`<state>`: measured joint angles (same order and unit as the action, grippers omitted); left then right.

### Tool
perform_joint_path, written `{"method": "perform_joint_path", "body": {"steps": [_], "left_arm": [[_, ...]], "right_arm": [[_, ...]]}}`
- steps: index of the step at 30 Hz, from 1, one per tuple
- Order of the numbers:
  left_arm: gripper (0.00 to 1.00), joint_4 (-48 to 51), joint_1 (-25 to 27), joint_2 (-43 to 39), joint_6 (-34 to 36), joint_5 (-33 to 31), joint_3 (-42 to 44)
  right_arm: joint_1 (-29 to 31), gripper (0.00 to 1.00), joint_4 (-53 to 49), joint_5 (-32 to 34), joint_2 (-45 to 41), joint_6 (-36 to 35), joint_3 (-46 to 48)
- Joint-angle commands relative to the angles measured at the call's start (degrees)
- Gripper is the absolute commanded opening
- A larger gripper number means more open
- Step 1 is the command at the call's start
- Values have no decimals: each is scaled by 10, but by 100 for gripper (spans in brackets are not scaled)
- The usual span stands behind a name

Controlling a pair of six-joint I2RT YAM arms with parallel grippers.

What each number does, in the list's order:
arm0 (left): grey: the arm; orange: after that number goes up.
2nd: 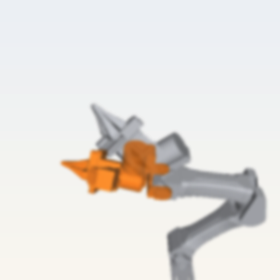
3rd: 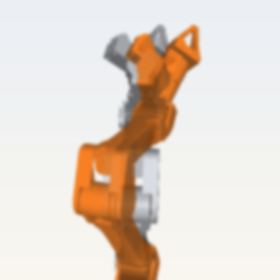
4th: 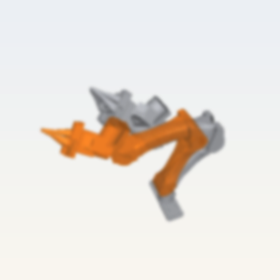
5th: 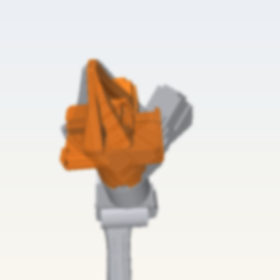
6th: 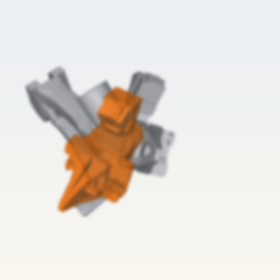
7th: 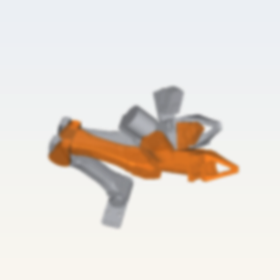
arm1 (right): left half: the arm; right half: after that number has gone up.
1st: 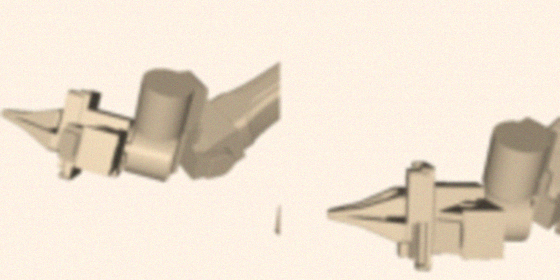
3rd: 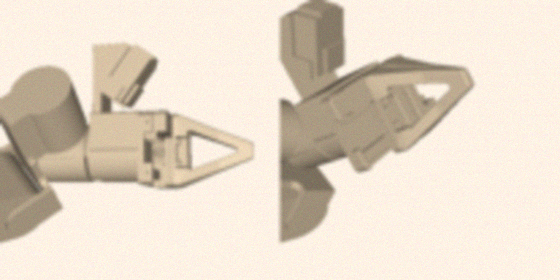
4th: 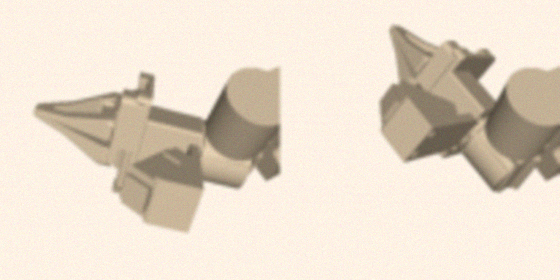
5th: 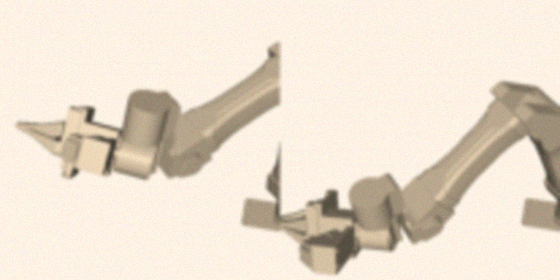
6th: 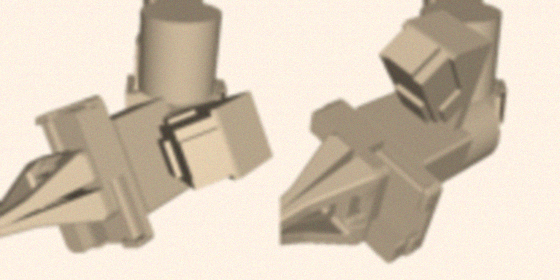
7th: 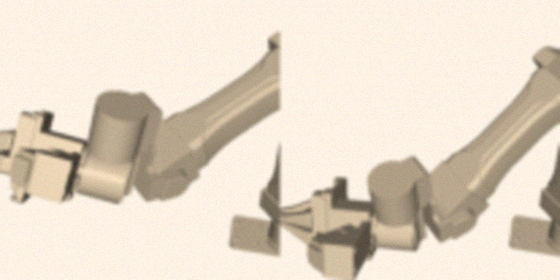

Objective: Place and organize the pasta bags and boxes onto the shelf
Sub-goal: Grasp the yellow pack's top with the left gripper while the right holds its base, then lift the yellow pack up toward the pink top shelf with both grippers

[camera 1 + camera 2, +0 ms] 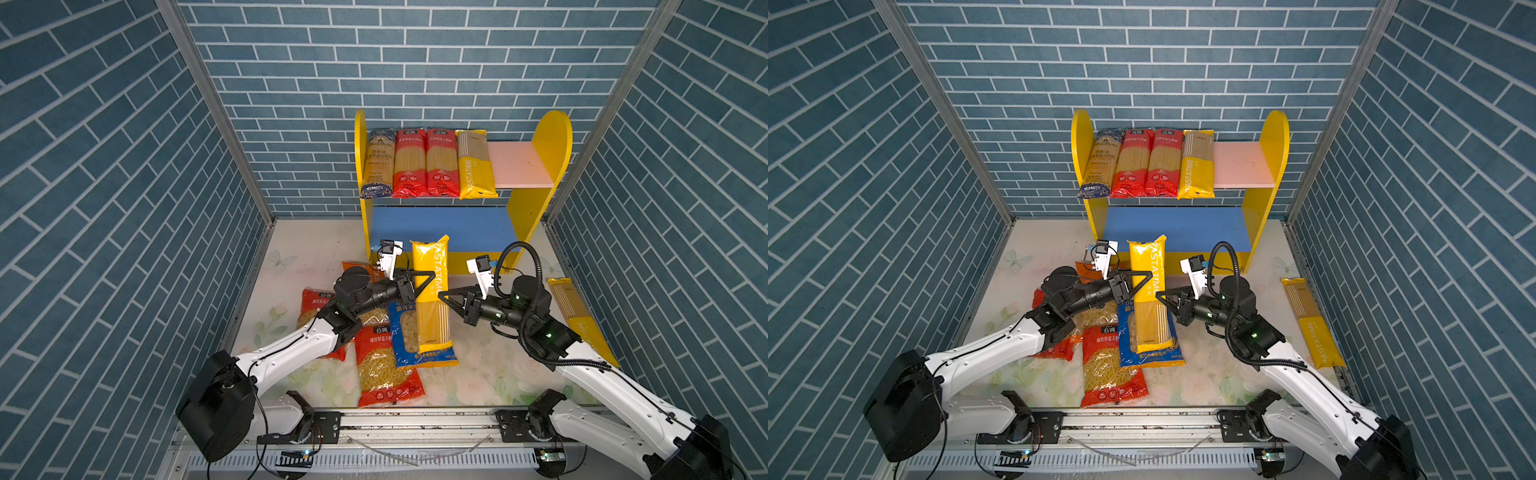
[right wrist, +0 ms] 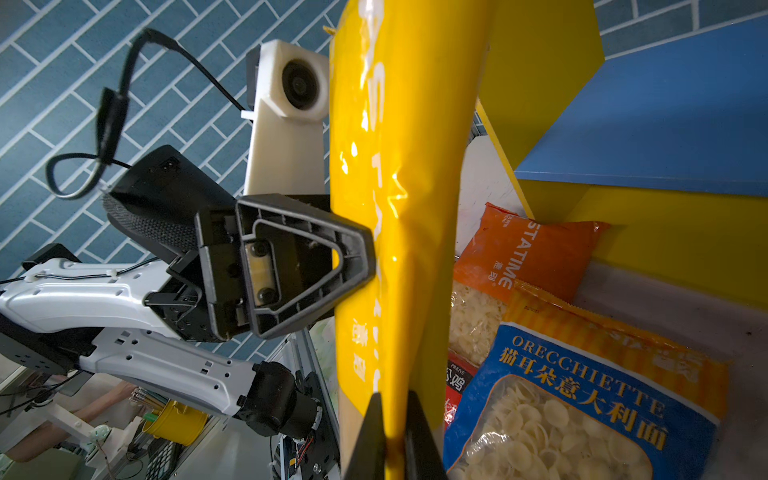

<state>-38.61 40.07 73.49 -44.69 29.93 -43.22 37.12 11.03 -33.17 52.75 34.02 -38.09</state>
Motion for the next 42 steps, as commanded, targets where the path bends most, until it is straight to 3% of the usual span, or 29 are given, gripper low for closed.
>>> {"method": "perform_joint_path", "body": {"steps": [1, 6, 13, 23, 32, 42], "left_arm": [[21, 3, -1, -14, 16, 4, -36], [10, 69, -1, -32, 65, -20, -65], [0, 63, -1, -32, 64, -26, -93], [0, 93, 0, -44, 77, -39, -127], [0, 186, -1, -42, 134, -52, -214], [0, 225, -1, -19, 154, -74, -297]], "right_arm": [[2, 2, 60, 6, -15, -22, -26], [2, 10, 45, 22, -10, -40, -30], [2, 16, 29, 50, -15, -50, -28], [2, 25, 32, 33, -15, -50, -29], [0, 54, 18, 69, -30, -41, -25], [-18, 57, 2, -56, 5, -4, -68]]}}
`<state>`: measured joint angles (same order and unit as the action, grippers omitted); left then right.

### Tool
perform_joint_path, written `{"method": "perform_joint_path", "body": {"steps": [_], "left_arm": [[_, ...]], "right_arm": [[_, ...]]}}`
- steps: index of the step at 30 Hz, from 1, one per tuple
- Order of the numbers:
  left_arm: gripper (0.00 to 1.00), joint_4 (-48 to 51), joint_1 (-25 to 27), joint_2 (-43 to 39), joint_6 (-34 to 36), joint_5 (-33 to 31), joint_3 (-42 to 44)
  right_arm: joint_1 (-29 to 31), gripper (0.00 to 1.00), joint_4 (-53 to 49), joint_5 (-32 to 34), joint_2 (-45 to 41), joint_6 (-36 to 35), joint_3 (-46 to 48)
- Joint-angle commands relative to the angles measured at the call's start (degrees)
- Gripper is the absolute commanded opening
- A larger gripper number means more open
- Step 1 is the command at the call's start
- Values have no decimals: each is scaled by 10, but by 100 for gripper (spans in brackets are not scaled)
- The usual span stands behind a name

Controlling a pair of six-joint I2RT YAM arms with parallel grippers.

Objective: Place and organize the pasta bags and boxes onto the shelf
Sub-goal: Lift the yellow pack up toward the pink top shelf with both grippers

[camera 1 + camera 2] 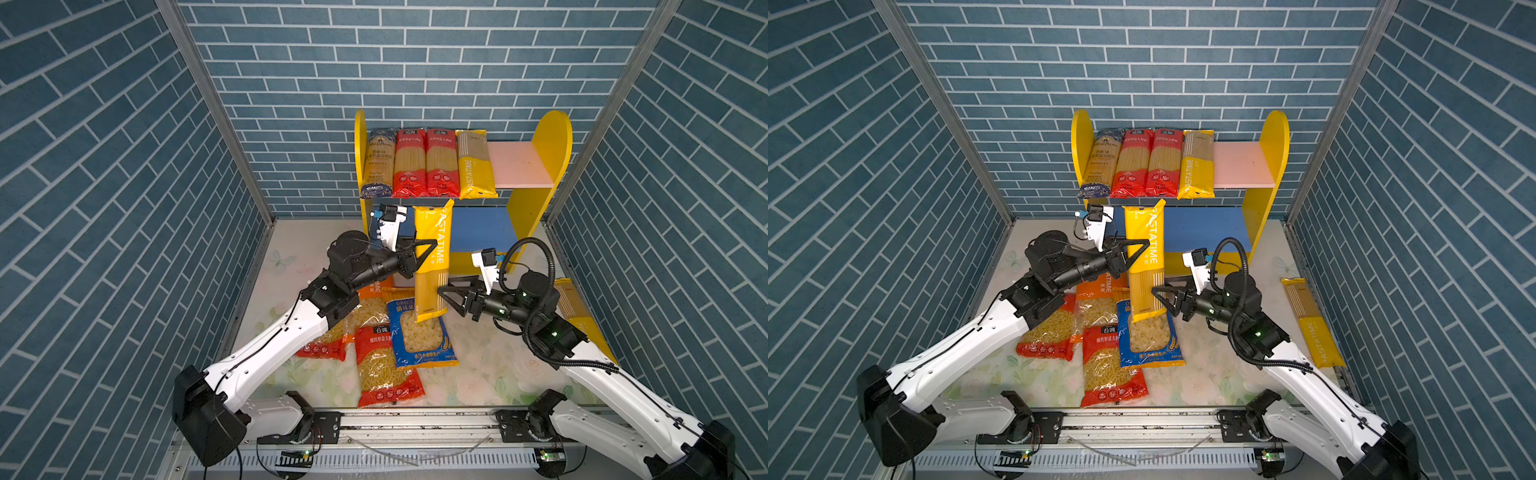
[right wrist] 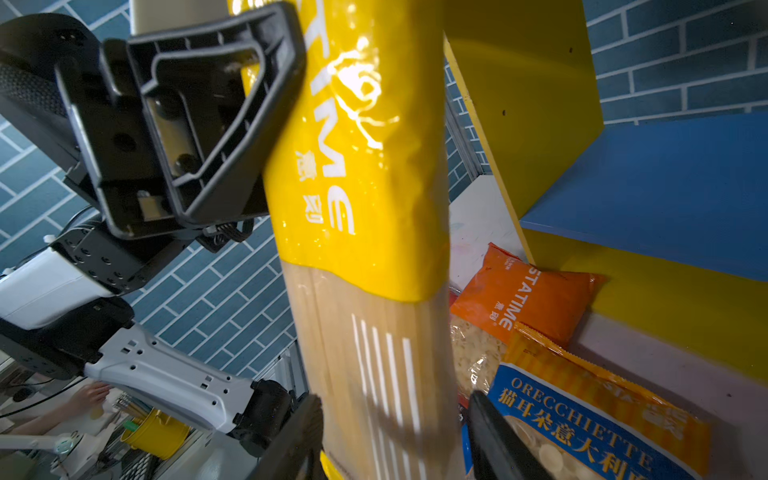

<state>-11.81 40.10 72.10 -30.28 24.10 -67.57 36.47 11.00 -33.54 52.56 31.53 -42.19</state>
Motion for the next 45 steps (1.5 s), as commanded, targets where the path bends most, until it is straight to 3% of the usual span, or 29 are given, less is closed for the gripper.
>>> {"method": "perform_joint_path", "body": {"steps": [1, 10, 17, 21, 24, 31, 38, 41, 45], "left_arm": [[0, -28, -1, -1, 14, -23, -65], [0, 28, -23, 47, -9, -47, -167], [0, -14, -42, 83, -68, -31, -207], [0, -16, -44, 96, -85, -21, -239], [0, -26, -44, 105, -110, -10, -255], [0, -64, -44, 122, -151, -5, -264], [0, -92, -44, 146, -183, -28, -272], [0, -98, -44, 156, -194, -29, -271], [0, -103, -44, 165, -202, -28, -270]], "right_arm": [[-15, 57, 13, -59, 9, 29, -24], [-94, 66, 158, -120, 14, 158, 22], [-106, 71, 176, -138, 18, 171, 33], [-114, 84, 167, -128, 28, 171, 44], [-117, 86, 181, -116, 42, 184, 44], [-117, 81, 333, -124, 86, 286, 42], [-113, 73, 433, -64, 106, 344, 31], [-109, 68, 458, -46, 112, 352, 24], [-100, 53, 465, -46, 120, 354, 11]]}}
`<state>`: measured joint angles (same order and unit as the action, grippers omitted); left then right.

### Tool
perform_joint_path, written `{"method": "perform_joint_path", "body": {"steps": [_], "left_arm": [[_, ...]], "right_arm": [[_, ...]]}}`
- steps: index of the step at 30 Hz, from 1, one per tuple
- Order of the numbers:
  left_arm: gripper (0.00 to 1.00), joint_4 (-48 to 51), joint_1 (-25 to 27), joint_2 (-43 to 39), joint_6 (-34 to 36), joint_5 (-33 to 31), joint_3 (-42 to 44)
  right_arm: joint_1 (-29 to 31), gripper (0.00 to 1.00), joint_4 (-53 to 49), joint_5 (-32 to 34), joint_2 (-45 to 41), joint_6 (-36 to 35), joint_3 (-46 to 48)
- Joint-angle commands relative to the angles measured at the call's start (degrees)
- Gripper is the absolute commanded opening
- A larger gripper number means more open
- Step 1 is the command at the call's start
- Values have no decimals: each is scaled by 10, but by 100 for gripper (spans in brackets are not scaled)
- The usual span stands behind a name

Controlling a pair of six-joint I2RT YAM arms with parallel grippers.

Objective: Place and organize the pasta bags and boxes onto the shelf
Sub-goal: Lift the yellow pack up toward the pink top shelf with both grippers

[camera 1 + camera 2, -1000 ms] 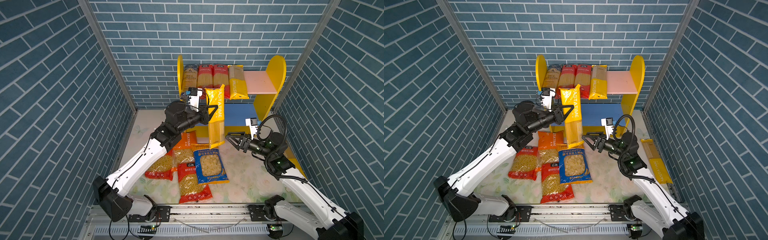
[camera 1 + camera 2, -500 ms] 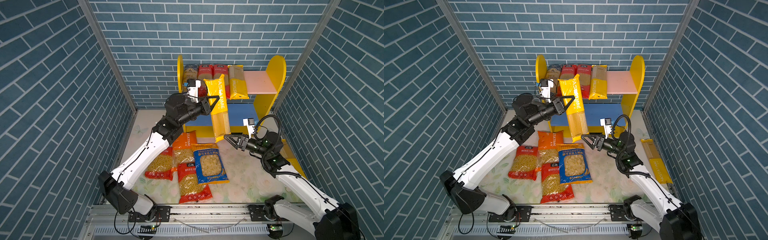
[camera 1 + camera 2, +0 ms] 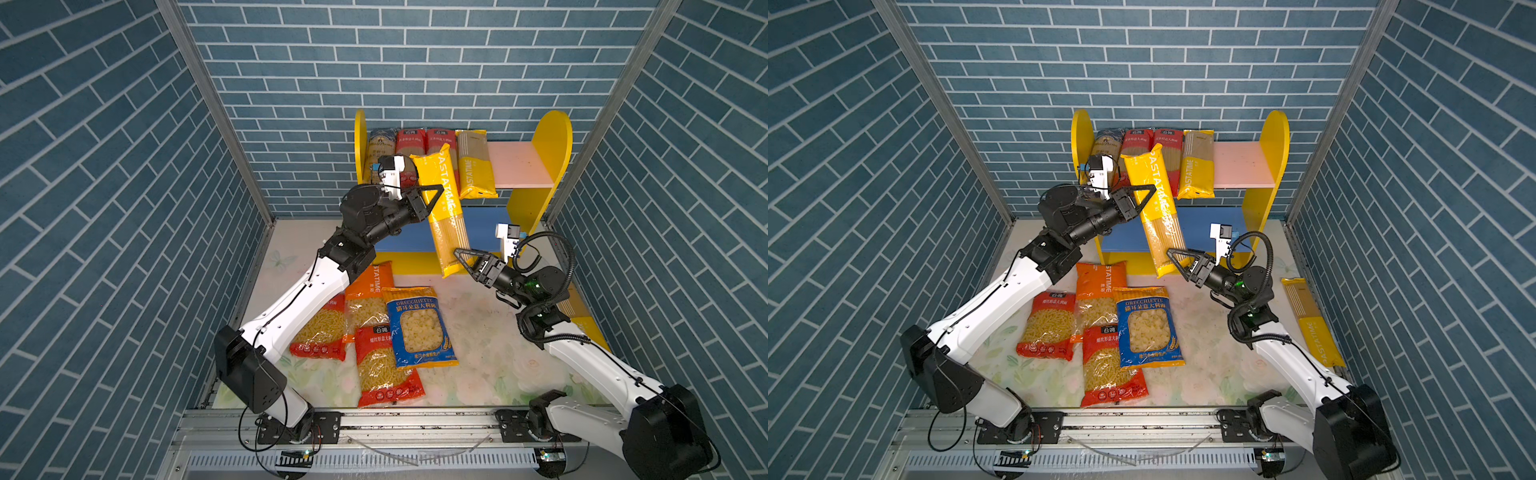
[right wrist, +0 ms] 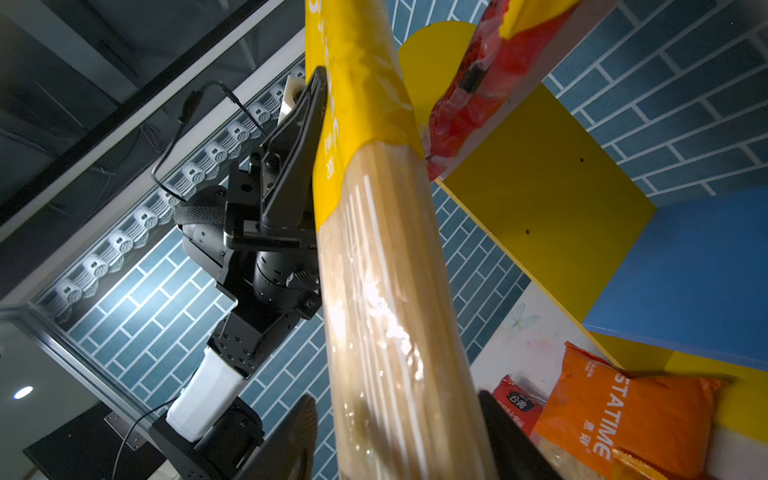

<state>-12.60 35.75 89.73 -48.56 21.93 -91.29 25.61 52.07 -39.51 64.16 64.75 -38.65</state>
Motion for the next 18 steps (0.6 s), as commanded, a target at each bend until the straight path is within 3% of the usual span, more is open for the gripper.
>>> {"method": "perform_joint_path", "body": {"steps": [1, 7, 18], "left_arm": [[0, -95, -1, -11, -19, -6, -33], [3, -83, -2, -7, -15, -12, -42], [45, -55, -17, 2, -17, -11, -74]], "right_arm": [[9, 50, 56, 14, 6, 23, -26], [8, 29, 56, 22, 6, 24, -27], [-4, 5, 26, 49, 21, 23, -112]]}}
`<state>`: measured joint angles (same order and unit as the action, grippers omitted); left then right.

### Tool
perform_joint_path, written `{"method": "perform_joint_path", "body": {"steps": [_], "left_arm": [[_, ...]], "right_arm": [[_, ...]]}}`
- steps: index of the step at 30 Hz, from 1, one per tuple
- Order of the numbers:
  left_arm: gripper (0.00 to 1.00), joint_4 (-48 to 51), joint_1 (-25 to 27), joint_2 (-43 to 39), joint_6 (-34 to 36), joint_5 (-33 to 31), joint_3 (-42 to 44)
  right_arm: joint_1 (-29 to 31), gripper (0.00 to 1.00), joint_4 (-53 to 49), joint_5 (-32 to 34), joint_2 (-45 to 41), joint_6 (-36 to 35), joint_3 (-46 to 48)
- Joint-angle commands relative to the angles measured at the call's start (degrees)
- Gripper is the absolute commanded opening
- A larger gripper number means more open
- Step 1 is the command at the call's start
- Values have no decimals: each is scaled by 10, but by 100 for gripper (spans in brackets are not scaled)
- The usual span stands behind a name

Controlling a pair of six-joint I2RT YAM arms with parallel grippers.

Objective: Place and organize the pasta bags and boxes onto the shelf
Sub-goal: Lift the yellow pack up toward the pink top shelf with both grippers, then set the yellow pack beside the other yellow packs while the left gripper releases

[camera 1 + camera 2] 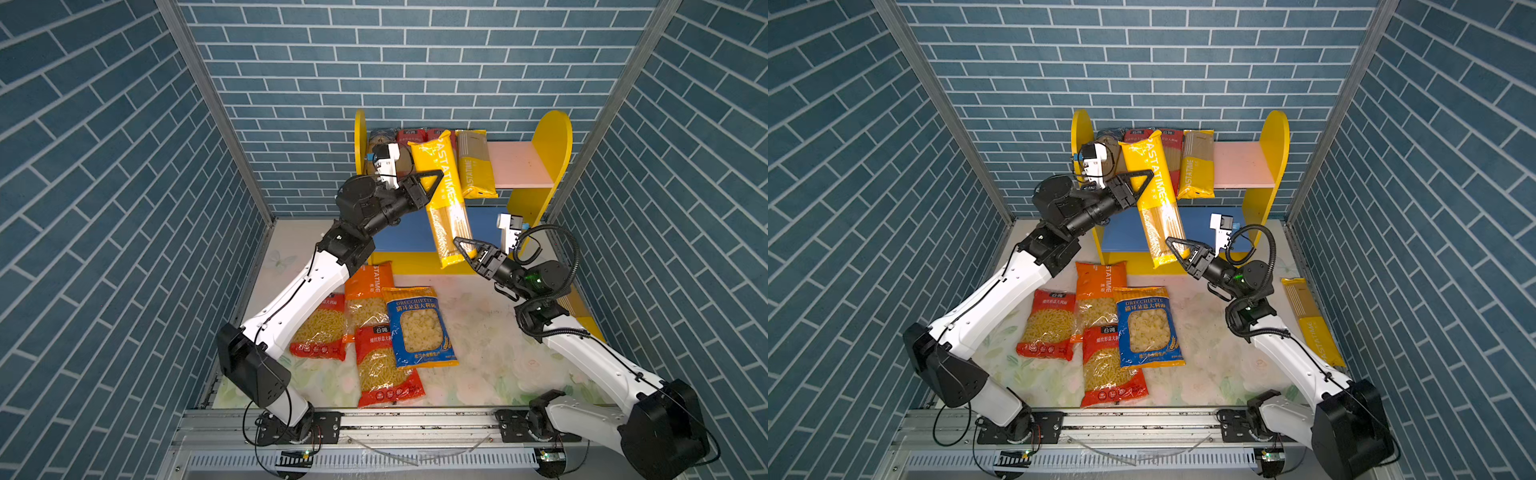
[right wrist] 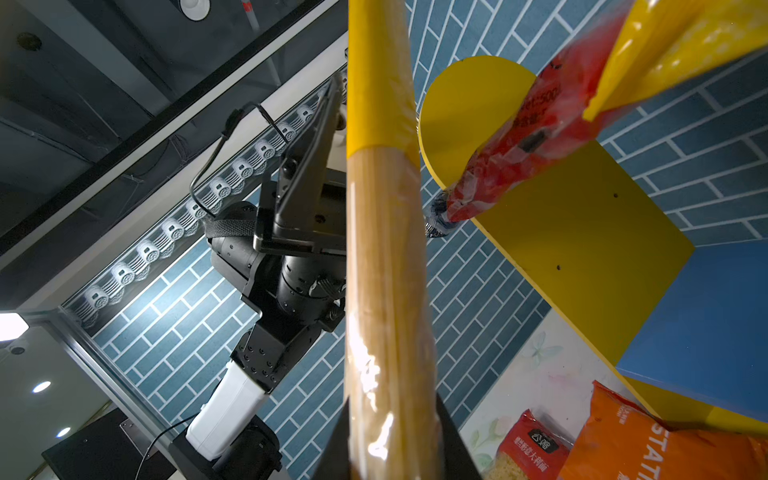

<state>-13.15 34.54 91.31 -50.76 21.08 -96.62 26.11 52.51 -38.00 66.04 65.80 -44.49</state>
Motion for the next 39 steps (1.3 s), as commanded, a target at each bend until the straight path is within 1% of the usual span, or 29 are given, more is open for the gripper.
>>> {"method": "perform_joint_path", "body": {"steps": [1, 5, 9, 11, 16, 21, 26, 29, 32, 36, 39], "left_arm": [[48, -48, -6, -15, 5, -3, -18], [62, -41, -9, -17, 5, -12, -6], [69, -36, -10, -18, 6, -12, 2], [70, -34, -10, -19, 7, -10, 6], [71, -29, -10, -29, 14, -3, 28], [71, -22, -10, -66, 29, -13, 100], [71, -27, -9, -109, 29, -27, 194], [71, -22, -3, -132, 29, -37, 241], [70, -17, 11, -148, 35, -44, 272], [70, 10, 38, -163, 60, -62, 291], [70, 10, 47, -168, 60, -68, 310]], "right_arm": [[-12, 4, 17, 33, 4, 12, -66], [-27, 0, 0, 28, 16, 11, -112], [-48, 0, -11, 30, 23, 13, -145], [-58, 0, -19, 35, 23, 14, -159], [-91, 0, -80, 39, 12, 14, -203], [-154, 0, -307, 50, -1, -5, -290], [-223, 0, -443, 39, 12, 5, -370], [-258, 0, -468, 36, 30, 32, -397], [-283, 0, -457, 23, 56, 71, -414], [-287, 0, -456, 13, 95, 86, -449], [-286, 0, -464, 2, 121, 94, -472]]}}
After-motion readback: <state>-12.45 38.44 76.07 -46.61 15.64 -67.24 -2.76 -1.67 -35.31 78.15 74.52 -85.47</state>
